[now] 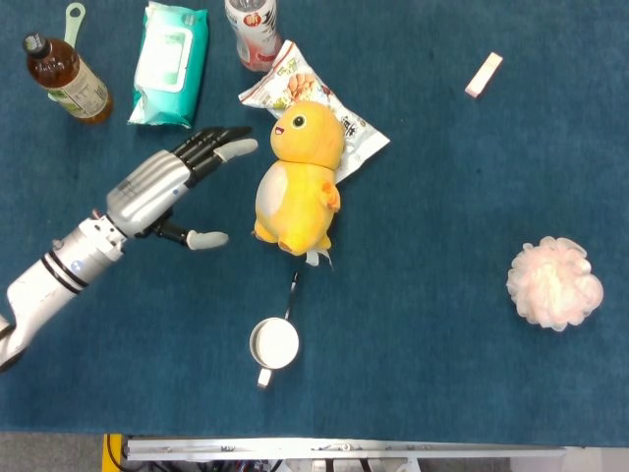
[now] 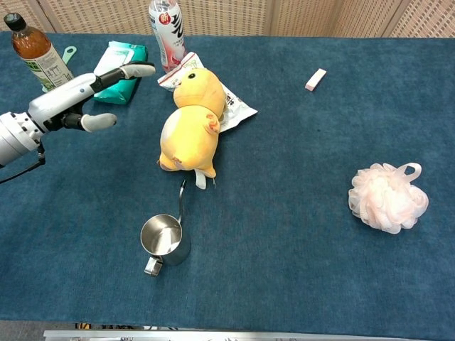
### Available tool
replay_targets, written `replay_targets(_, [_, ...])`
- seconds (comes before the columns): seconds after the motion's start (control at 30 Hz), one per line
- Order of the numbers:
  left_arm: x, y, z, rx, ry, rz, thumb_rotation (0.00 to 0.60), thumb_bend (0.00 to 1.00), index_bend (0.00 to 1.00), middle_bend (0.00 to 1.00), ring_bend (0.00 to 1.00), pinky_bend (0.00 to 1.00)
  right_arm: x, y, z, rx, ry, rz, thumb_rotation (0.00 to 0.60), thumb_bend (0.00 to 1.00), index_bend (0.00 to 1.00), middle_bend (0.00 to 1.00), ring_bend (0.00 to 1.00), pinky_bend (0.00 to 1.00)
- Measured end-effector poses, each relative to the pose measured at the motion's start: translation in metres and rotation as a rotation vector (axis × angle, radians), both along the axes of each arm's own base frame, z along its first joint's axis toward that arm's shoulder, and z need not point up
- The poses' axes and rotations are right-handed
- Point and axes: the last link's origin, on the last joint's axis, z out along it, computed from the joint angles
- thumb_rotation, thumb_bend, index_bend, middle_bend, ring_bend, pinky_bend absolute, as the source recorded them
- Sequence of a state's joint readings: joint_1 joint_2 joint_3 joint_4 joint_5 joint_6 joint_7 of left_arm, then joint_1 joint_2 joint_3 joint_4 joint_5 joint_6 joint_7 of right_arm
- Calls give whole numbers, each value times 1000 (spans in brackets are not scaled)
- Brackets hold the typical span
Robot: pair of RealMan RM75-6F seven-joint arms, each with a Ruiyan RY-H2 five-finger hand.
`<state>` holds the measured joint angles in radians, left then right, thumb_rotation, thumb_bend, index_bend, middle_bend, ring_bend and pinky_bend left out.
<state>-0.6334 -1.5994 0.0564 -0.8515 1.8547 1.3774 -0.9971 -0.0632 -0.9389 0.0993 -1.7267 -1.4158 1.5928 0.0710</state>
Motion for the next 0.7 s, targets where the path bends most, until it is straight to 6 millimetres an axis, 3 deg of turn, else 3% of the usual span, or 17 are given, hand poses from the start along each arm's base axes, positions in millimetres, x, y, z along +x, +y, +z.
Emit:
replay_targets(0.17, [1,2,-12,17,19,-52,164,6,26,12,0,0,-1,2,2,-7,0,-7,600,0,252,354,205,233])
replay_targets(0.5, [8,1,-45,20,91,-163,251,6,0,0,0,0,-6,7,4,-18,-4,-30,600,0,252,354,205,233])
replay_targets(0.7, [15,-1,-60,15,95,-204,258,6,0,0,0,0,-7,9,4,-23,0,-36,600,0,252,354,205,233])
